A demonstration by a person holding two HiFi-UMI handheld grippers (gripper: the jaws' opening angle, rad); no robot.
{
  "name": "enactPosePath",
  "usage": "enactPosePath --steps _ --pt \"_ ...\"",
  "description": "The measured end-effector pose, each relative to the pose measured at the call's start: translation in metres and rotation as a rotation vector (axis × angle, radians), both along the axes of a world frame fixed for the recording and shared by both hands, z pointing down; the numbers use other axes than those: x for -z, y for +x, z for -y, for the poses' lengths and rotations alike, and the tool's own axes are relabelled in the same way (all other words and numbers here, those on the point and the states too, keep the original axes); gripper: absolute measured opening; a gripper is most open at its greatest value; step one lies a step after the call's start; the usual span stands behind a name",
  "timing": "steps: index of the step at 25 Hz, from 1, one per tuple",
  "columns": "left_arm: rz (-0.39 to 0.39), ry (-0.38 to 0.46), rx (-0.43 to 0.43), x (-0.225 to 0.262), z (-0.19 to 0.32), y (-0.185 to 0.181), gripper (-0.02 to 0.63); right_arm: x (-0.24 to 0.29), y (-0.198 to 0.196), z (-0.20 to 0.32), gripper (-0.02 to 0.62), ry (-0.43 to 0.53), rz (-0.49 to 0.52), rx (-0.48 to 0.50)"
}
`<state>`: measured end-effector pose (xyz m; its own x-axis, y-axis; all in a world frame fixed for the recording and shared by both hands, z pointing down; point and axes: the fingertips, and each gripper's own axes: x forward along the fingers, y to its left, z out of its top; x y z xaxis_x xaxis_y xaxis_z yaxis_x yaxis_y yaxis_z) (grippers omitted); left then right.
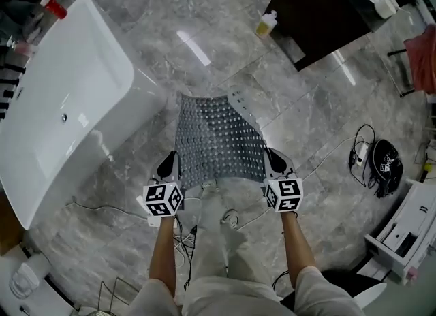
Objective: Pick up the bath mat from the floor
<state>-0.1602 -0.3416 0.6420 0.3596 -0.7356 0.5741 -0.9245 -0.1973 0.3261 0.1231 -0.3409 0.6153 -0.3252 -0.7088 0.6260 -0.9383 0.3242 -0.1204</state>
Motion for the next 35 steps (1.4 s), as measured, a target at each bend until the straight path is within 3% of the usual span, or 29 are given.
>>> enactPosePath --steps 8,21,35 --pt "0.017 0.040 -0.055 0.103 -0.010 0.013 0.026 0.101 0.012 -0.028 0.025 0.062 0.034 -0.050" --pt "0.025 0.189 -0.079 0.265 -0.048 0.040 0.025 0.252 0.039 -0.075 0.025 0.241 0.056 -0.066" --pt "0.033 0.260 -0.110 0.343 -0.120 0.058 0.025 0.326 0.062 -0.152 0.025 0.346 0.041 -0.088"
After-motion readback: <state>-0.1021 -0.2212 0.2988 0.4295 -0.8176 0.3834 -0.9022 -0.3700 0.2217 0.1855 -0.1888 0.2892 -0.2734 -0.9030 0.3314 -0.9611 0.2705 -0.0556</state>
